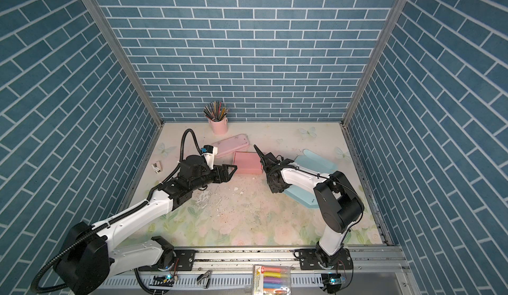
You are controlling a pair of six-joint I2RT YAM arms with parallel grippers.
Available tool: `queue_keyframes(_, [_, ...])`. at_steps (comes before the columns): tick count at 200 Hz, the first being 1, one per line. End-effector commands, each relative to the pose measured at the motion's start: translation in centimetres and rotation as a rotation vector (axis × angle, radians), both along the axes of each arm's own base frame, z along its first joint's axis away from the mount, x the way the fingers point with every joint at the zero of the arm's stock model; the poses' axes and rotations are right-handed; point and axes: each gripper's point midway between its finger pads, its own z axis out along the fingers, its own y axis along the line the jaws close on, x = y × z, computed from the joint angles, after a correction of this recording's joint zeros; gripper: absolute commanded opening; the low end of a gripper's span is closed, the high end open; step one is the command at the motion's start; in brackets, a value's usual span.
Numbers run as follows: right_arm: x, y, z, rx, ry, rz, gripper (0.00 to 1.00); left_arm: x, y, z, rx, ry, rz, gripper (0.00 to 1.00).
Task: Fold the paper box
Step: 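Grasp the edge of the light-blue blank with the right gripper and lift it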
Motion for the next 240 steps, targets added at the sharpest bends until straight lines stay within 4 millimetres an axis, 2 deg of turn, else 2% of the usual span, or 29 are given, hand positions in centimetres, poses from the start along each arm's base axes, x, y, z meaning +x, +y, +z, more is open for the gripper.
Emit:
queue_keyframes(1, [-0.6, -1.0, 0.3, -0.028, -0.01, -0.024, 0.17, 0.1, -0.2, 0.2, -0.004, 0.009, 0.0, 0.88])
queue_keyframes(38, [-0.9, -1.6, 1.2, -0.033, -0.023, -0.046, 0.11, 0.1, -0.3, -0.2, -0.001, 0.02, -0.001, 0.88])
queue_keyframes(74, [-0.7, -1.9, 3.1, -0.025, -0.057, -0.06, 0.07, 0.2, -0.3, 0.0, -0.001, 0.016, -0.004, 0.88])
queue_keyframes(98, [-0.5, -1.8, 5.3, 0.0, -0.094, -0.063, 0.06, 0.3, -0.3, 0.3, -0.005, 0.011, -0.001, 0.88])
queue_keyframes(131, [0.0, -0.9, 10.0, 0.1, -0.18, -0.052, 0.06, 0.4, -0.3, 0.5, -0.004, 0.016, 0.004, 0.88])
queue_keyframes(154, [0.3, 0.2, 13.6, 0.192, -0.242, -0.028, 0.06, 0.6, -0.1, 0.8, -0.003, 0.017, 0.016, 0.88])
queue_keyframes(179, [0.2, 1.8, 16.7, 0.269, -0.291, 0.029, 0.06, 1.0, 0.7, 1.1, -0.046, 0.031, 0.033, 0.88])
queue_keyframes(240, [-1.7, 8.0, 22.1, 0.417, -0.39, 0.253, 0.05, 2.9, 5.0, 2.2, -0.107, 0.044, 0.111, 0.88])
